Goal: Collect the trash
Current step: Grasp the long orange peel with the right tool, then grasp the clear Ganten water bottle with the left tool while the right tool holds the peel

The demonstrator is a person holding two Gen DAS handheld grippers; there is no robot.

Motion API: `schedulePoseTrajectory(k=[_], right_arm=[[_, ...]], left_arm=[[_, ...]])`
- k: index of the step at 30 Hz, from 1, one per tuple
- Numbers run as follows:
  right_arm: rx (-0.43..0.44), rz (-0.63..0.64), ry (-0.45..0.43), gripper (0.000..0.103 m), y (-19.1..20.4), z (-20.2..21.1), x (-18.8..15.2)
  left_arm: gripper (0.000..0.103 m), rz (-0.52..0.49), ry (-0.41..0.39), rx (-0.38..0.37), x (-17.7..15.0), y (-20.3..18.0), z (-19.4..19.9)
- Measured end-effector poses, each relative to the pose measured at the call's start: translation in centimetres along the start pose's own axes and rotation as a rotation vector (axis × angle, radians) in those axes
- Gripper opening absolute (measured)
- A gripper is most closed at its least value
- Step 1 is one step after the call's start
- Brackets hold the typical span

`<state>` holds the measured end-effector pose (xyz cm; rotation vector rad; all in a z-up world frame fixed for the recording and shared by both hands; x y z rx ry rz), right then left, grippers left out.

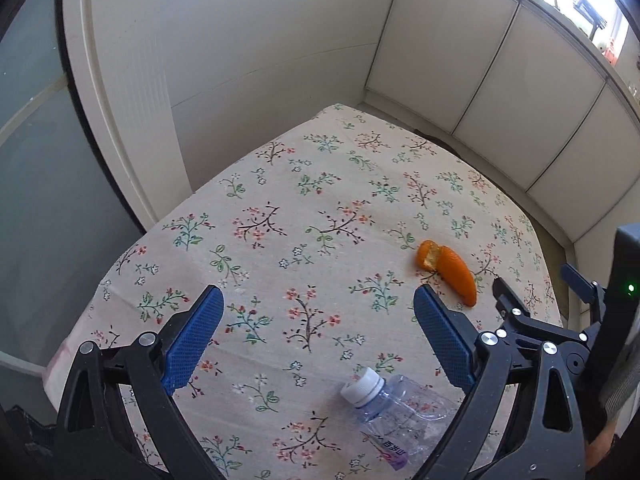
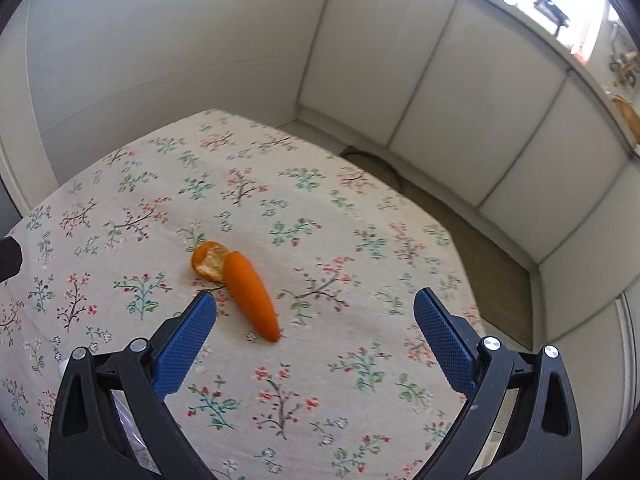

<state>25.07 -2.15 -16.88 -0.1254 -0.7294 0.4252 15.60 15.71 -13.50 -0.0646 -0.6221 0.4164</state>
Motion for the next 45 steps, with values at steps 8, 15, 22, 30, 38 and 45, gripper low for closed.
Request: schedulePoseTrajectory(k=[8,15,22,30,38,45], right_arm=[[0.176,0.14,0.147,0.096,5.1,-6.1,1.2],[0.257,0.162,0.254,0.061,6.4,-9.1,1.1],[0.297,0.113,0.227,0.029,5.9,-8.0,0.7],[0.219,-0.044,0.203,0.026,1.8,-5.0,-2.0],[0.136,-0.102,0.125,0.026,-4.8,1.1,-4.5],[0.146,-0.177,0.067,0.026,-7.4,5.0,-6.3]], left_arm=[[0.092,0.057,0.03,-0.001,0.1,2.7,-0.8],[0.092,0.059,0.023,-0.014,0.2,2.7,-0.9],[0.092,0.054,0.05,-0.017,-0.4,2.1,-1.1],[0.092,0.125,0.165,-0.058,-4.0,-0.1,-0.9],[0.092,0.319,0.388,-0.134,-9.4,-2.4,-2.8],[0.092,0.359,0.469,-0.133,-11.9,-5.4,-4.7]])
Point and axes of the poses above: each gripper's, at about its wrist camera, not at the fingertips, and z roughly against the way its jaws point, y to its left, x to its top, the point moved 5 cm from there along -z, roughly the way its jaws point
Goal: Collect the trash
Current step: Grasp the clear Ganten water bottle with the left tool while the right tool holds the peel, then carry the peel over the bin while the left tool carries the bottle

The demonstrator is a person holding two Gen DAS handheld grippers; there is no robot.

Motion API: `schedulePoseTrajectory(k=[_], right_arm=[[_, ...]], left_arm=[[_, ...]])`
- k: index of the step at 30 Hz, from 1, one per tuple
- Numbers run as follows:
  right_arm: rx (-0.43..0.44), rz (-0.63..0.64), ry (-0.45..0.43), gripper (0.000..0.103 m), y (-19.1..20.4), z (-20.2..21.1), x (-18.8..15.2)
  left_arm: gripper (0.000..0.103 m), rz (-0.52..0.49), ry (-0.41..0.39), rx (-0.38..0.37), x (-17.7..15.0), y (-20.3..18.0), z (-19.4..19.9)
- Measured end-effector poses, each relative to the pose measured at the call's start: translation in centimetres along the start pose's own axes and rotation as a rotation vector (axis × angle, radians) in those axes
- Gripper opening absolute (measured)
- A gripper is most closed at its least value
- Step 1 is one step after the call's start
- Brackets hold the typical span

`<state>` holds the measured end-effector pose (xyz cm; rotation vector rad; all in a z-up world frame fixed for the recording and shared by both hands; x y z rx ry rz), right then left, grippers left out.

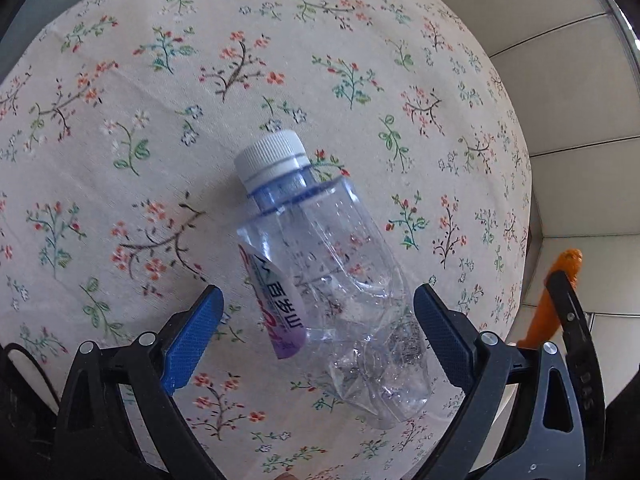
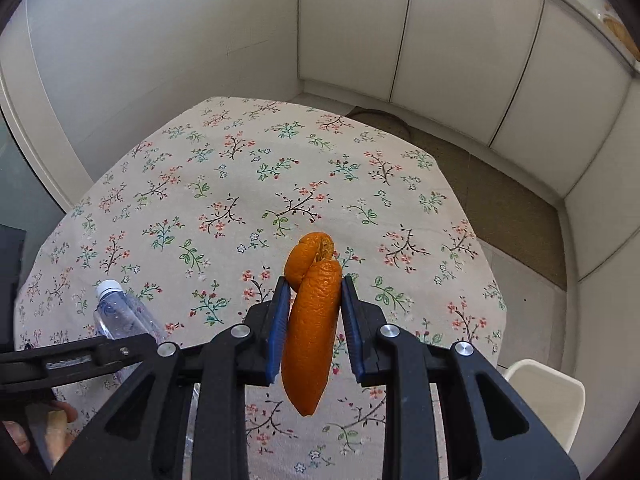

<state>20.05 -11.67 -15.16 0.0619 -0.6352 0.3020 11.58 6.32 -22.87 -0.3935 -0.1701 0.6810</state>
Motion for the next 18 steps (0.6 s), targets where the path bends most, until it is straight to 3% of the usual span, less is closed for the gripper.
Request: schedulePoseTrajectory(k=[6,8,9,10,12,18], right_arm=[[-0.018,-0.02,-0.034,0.026,-1.7,2.5,-1.3],[-0.026,-0.028,-0.029,0.026,-2.4,2.8,-1.8],[-0.029,-0.033,-0.027,0.026,-2.7,2.9,-2.0],[-0.032,-0.04,-0.026,0.026,-3.1,2.9,-2.2],[-0.036,-0.059,-0.03,0.027,-3.7,3.2,-2.4],[-0.028,-0.114,-0.082,0.026,-4.6,4.8,-1.8]], left_arm=[[0.09,0.001,-0.006,0.025,-0.5,-2.0,-1.5],[0.075,-0.057,-0.016,0.037,-0.5,-2.9,-1.7],[0.064,-0.101,-0.026,0.042,-0.6,-3.6,-1.7],[0.043,-0.132,-0.028,0.027,-0.6,-4.1,-1.8],[0.028,-0.183,-0.006,-0.016,-0.8,-5.0,-2.3],[0.023,-0.334,-0.053,-0.06,-0.8,-6.8,-1.6]])
Point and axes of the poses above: each gripper's, at about its wrist camera, not at the fingertips, and z roughly against the way its jaws point, y to its left, x to its top, the point moved 5 cm from there along -z, roughly the way its jaws point
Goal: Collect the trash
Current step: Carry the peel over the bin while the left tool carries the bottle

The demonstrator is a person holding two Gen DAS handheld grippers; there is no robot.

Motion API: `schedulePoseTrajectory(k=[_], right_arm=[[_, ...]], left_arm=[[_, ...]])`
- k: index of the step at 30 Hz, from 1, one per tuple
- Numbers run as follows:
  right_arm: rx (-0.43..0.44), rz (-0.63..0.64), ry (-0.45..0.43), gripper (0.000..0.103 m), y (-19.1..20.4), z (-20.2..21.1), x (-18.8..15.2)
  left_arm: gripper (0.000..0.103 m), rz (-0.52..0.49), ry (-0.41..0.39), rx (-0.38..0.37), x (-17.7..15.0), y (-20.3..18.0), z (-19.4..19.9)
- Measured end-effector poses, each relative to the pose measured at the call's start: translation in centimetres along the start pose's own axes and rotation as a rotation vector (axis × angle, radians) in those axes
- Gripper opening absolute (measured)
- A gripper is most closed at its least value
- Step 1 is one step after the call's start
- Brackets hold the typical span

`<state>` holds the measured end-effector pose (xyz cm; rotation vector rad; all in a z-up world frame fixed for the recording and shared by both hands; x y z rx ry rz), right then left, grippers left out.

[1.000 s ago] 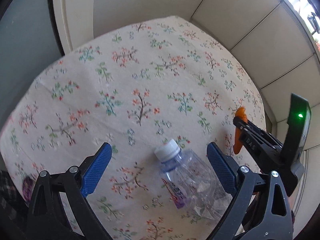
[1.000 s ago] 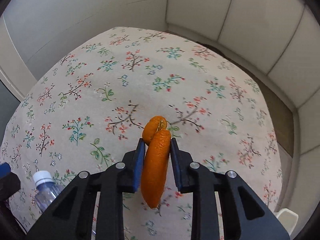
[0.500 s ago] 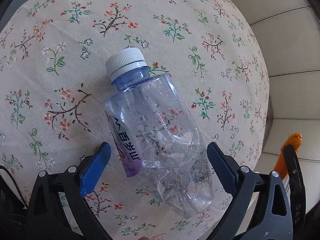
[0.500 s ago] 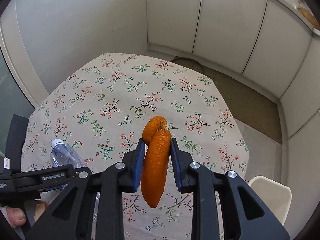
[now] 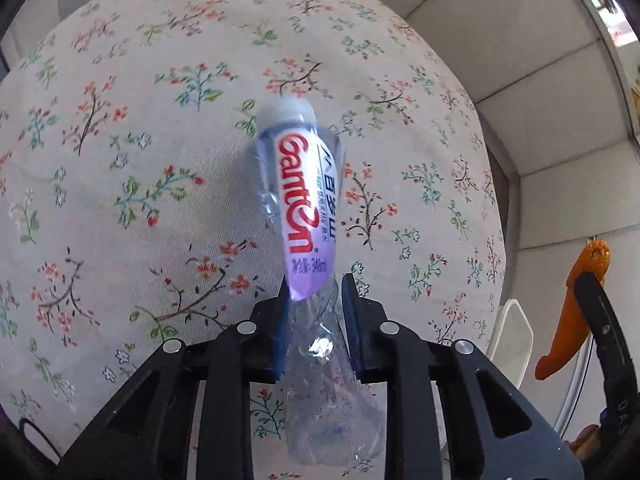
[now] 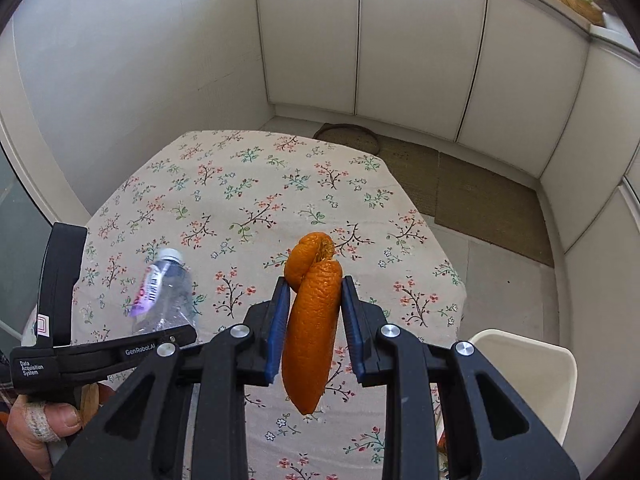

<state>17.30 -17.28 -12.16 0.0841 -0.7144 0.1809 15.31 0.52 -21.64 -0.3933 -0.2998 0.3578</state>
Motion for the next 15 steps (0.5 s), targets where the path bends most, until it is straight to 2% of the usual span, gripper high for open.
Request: schedulePoseTrajectory(k=[3,6,10,15], right_arm=[[0.002,-0.014,-0.027,0.027,0.1,0.9,0.4],[0.003,-0.04,-0.049,0.027,-0.1,1.9,0.6],[-0.003,-0.093,-0.08,0.027,-1.1,3.5,0.6],[-0.05,-0.152,-0.13,0.027,-3.3,5.9,0.0]], left_arm=[[0.023,-0.115,-0.079,0.027,0.8,-1.7,1.1],[0.023,-0.185,-0.142,0.034,1.4,-2.6,2.3],[0.023,-0.251,-0.22,0.035,1.7,-3.5,4.2],[0.022,-0.297,-0.32,0.006,2.5,-5.2,7.0]])
Point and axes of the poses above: each gripper's, at about its wrist camera, not at the fingertips, and z roughly against the way its jaws point, y to its left, x to its top, the point moved 5 cm from there along -z, roughly the way its jaws point
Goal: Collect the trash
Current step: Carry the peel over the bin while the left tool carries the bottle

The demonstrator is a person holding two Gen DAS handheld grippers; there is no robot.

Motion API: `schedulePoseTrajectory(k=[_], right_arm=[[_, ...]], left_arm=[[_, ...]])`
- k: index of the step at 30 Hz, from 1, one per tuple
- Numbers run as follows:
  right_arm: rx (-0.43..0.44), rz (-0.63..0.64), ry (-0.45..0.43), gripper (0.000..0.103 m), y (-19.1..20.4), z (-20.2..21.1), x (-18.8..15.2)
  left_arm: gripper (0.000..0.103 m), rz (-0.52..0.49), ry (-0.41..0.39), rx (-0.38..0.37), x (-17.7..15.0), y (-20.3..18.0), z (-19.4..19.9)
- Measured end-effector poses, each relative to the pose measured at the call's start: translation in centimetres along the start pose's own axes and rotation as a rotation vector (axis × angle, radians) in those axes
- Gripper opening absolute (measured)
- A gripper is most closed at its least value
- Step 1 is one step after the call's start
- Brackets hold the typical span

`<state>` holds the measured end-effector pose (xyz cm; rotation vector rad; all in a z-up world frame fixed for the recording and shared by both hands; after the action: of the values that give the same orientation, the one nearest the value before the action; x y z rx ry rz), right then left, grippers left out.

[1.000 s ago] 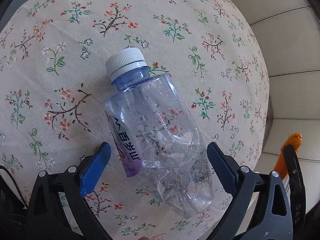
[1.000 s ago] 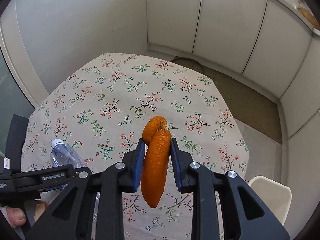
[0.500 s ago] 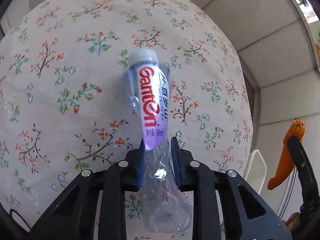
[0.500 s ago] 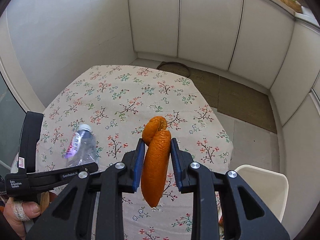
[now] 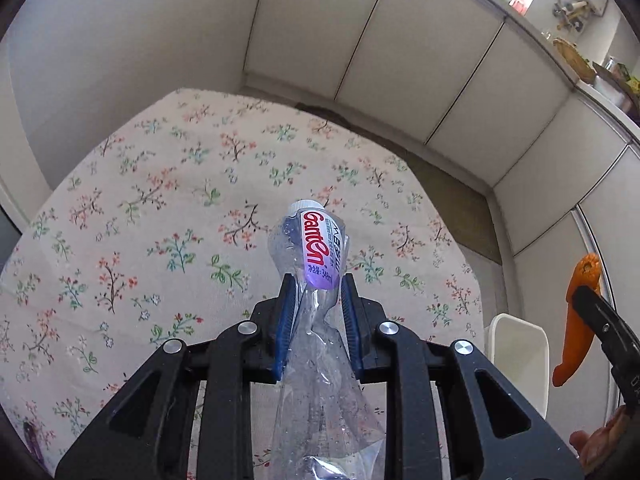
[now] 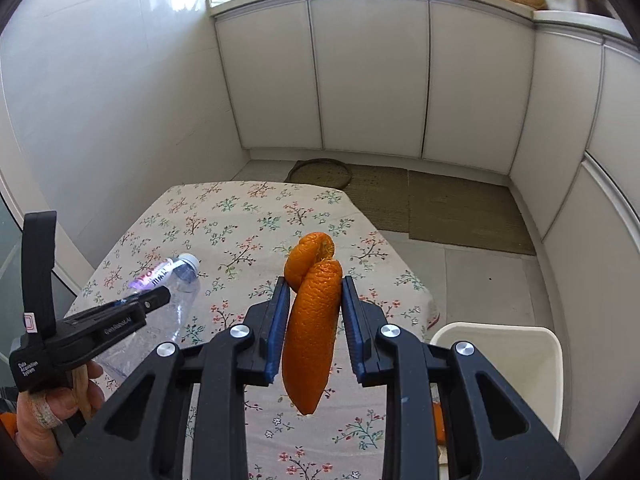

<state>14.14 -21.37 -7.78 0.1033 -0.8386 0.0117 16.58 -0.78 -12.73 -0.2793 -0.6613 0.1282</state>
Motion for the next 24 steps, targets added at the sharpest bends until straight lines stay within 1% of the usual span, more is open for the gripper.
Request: schedulePoseTrajectory(k=[4,9,12,19,24], right_arm=[[-0.043,-0.046,-0.035,0.027,-2.1,1.8,-0.3],[-0.102,-0.102,-0.09,0.027,-5.1,4.6,-0.7],[-0.143,-0.133,-0.116,0.027,-7.1,6.2,-1.2],[-0.231,-0.216,-0.137,0.027,-12.3,9.1,-3.3],[-0.288,-0.255,-0.139,0.027,-15.6,10.6,-4.7]], left_arm=[[0.022,-0.051,-0.074,-0.028,1.3,-2.0,2.0],[0.022,-0.086,-0.126,-0.09,2.0,-4.8,3.9],[0.022,-0.119,-0.159,-0.132,2.1,-7.2,5.2],[0.022,-0.181,-0.191,-0.239,1.5,-12.9,7.2],[0.022,-0.238,-0.193,-0.307,0.3,-17.3,8.0]])
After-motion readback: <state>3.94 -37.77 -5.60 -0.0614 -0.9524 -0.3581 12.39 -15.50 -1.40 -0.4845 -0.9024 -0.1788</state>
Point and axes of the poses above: each gripper's, at about its wrist camera, not at the fingertips, and z roughly against the way its jaws point, y to its left, x to its top, the point moved 5 cm from there along -z, roughly the way its jaws point
